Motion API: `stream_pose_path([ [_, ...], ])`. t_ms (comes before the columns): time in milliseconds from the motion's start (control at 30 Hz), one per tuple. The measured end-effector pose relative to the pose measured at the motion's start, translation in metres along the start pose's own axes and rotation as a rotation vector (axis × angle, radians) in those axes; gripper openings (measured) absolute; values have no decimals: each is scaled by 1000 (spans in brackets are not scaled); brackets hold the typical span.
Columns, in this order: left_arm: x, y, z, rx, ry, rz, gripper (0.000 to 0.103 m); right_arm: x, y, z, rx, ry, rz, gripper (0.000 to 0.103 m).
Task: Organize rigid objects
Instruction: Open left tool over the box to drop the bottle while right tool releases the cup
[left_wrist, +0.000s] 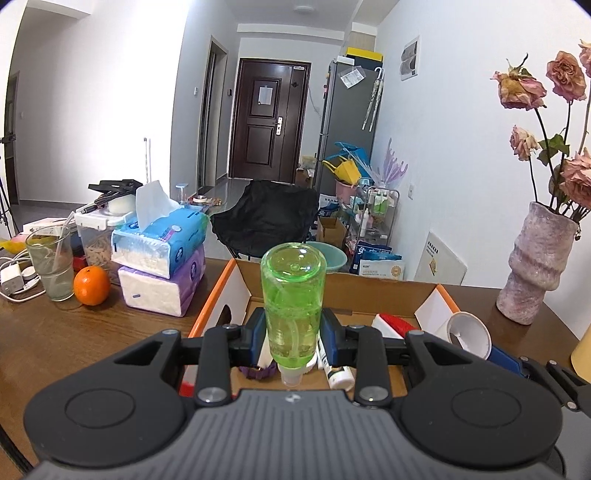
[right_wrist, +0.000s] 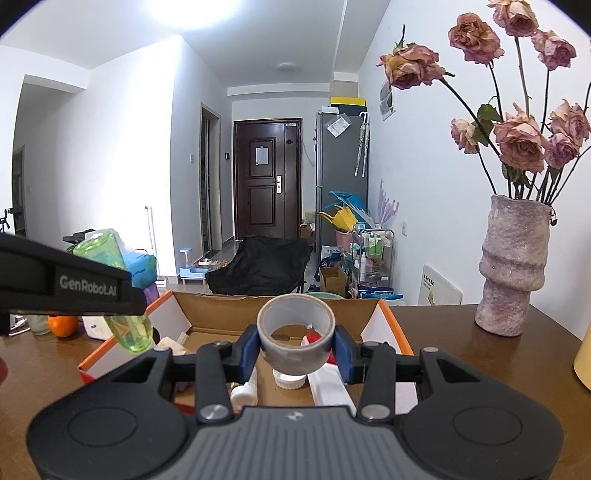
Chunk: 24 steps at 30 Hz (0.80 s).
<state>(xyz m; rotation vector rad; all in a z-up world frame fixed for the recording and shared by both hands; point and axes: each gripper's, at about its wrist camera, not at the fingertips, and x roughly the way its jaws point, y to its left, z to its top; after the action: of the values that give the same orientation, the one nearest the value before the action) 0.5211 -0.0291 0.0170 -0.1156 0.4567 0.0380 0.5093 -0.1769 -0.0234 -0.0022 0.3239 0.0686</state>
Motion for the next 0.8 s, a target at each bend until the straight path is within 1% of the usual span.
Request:
stream_pose_path([
  [433, 39, -4, 13, 6, 6, 18, 32, 35, 4, 11, -29, 6, 4, 42],
  [800, 70, -5, 24, 7, 18, 23, 32, 63, 9, 16, -52, 42, -8, 42],
])
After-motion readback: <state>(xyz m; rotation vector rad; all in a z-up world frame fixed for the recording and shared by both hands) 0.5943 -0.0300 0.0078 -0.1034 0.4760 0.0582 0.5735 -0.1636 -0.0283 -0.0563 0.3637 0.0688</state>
